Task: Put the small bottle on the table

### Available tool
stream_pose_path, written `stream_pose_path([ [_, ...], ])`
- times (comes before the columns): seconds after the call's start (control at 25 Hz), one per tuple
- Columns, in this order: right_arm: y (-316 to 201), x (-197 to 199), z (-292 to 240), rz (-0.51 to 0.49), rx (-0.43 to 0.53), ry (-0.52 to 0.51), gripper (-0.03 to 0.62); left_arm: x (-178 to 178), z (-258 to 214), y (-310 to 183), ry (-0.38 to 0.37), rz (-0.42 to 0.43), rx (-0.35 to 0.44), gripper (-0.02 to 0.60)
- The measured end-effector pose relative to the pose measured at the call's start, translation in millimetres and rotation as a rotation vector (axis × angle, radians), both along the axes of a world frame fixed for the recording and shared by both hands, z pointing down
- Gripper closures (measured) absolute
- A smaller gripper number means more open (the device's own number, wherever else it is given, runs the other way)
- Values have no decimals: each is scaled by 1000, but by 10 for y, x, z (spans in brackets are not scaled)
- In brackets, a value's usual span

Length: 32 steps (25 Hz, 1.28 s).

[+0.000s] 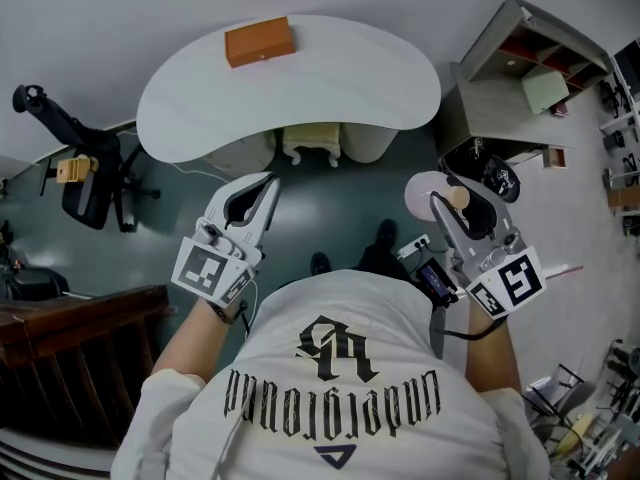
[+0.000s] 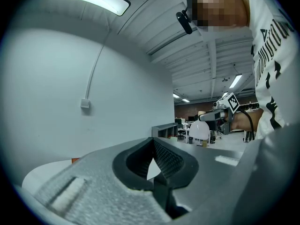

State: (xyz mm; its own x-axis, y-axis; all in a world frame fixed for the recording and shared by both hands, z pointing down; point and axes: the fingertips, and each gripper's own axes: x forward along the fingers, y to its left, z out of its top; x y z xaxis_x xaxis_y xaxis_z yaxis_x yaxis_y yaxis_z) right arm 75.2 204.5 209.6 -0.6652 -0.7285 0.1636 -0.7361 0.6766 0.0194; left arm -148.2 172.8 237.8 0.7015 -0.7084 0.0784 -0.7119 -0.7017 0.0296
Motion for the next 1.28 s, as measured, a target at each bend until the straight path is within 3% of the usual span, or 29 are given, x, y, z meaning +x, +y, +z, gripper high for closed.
stream_pose_path([
  [0.24,-366,254,46,-18,4,-9,461,262,10,-298,-11,-17,3,574],
  [0.64,-1190,915,111,-110,-7,-8,461,1011,84,-951,-17,-80,-22,574],
  [1.04,-1798,1378,133,-256,-14,3,461,1660,95,-1394,-19,-189,-31,574],
  [1.28,-2075,1469,190,-334,-18,-2,461,1822,192,-1486,-11,-272,-53,574],
])
